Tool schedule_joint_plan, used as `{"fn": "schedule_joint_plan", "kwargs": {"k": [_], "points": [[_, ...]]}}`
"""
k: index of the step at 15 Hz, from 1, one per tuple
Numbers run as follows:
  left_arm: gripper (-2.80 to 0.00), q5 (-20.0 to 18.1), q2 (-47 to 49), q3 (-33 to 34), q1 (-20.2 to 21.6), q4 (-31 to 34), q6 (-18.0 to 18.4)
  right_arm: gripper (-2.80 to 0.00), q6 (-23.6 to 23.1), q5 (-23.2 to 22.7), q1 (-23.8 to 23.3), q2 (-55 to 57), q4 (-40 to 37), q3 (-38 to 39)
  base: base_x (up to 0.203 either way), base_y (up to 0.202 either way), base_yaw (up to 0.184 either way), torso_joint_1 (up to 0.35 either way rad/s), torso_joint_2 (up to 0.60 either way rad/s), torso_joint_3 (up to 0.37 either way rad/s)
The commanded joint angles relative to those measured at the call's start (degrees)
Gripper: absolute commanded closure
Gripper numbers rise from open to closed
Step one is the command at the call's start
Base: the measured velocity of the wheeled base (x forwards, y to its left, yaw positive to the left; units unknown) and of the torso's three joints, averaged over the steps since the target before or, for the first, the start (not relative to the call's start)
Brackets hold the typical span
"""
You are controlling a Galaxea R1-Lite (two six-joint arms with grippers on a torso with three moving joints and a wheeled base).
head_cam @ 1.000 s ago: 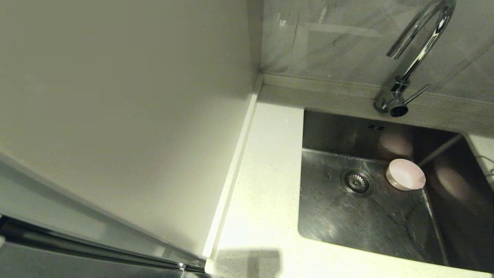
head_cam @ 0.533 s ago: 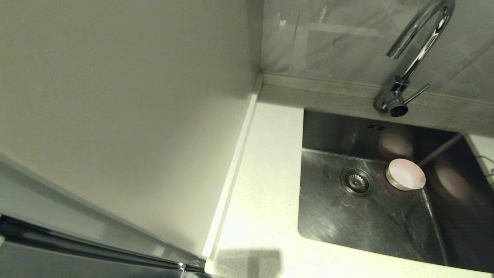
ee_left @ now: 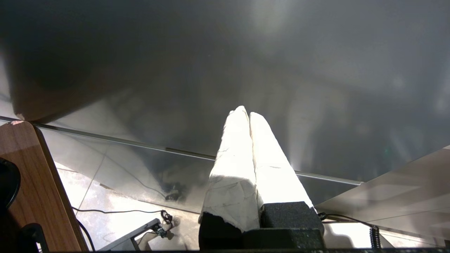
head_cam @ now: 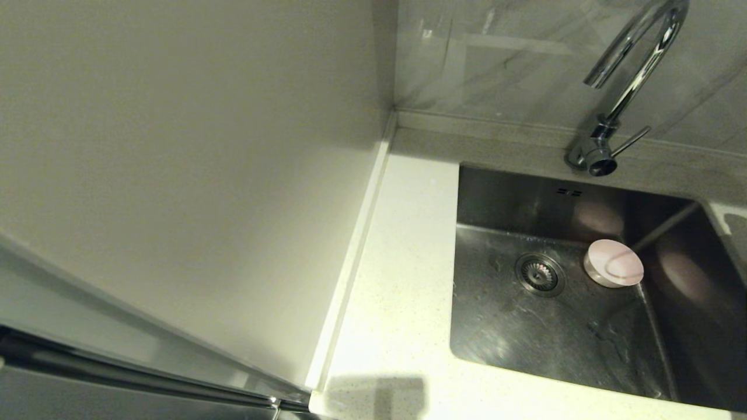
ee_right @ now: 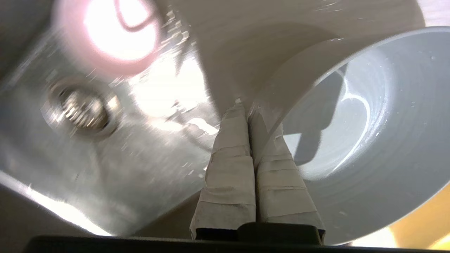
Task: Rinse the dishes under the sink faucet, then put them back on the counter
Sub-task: Put a bowl into the sink
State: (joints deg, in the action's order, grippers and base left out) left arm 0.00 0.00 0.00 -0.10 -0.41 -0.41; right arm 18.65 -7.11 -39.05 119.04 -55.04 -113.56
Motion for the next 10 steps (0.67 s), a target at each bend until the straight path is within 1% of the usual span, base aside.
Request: {"fn": "schedule_joint_plan", "kwargs": {"k": [1, 3, 4, 6, 8, 10], "points": [[0.00, 0.00, 0.00, 0.18, 0.01, -0.02, -0.02, 0.00, 0.14, -0.06, 5.31, -4.65, -3.20, 0.25, 0.000, 0.000, 0.000, 0.000, 0.00, 0.000], [0.00, 0.00, 0.00, 0.18, 0.01, -0.02, -0.02, 0.00, 0.12, 0.00, 10.74, -7.73, -8.06, 2.36, 0.000, 0.000, 0.000, 0.000, 0.00, 0.000], [0.00, 0.00, 0.00, 0.18, 0.01, -0.02, -0.02, 0.00, 0.04, 0.08, 13.57, -8.94, -9.64, 5.02, 0.000, 0.000, 0.000, 0.000, 0.00, 0.000], [0.00, 0.00, 0.00, 0.18, 0.01, -0.02, -0.02, 0.00, -0.08, 0.56, 17.61, -9.78, -10.56, 9.41, 0.000, 0.000, 0.000, 0.000, 0.00, 0.000], [0.00, 0.00, 0.00, 0.18, 0.01, -0.02, -0.02, 0.00, -0.44, 0.68, 19.76, -8.11, -11.39, 11.15, 0.000, 0.000, 0.000, 0.000, 0.00, 0.000], [0.00, 0.00, 0.00, 0.18, 0.01, -0.02, -0.02, 0.00, -2.78, 0.71, 20.40, -5.01, -11.45, 11.55, 0.000, 0.000, 0.000, 0.000, 0.00, 0.000]]}}
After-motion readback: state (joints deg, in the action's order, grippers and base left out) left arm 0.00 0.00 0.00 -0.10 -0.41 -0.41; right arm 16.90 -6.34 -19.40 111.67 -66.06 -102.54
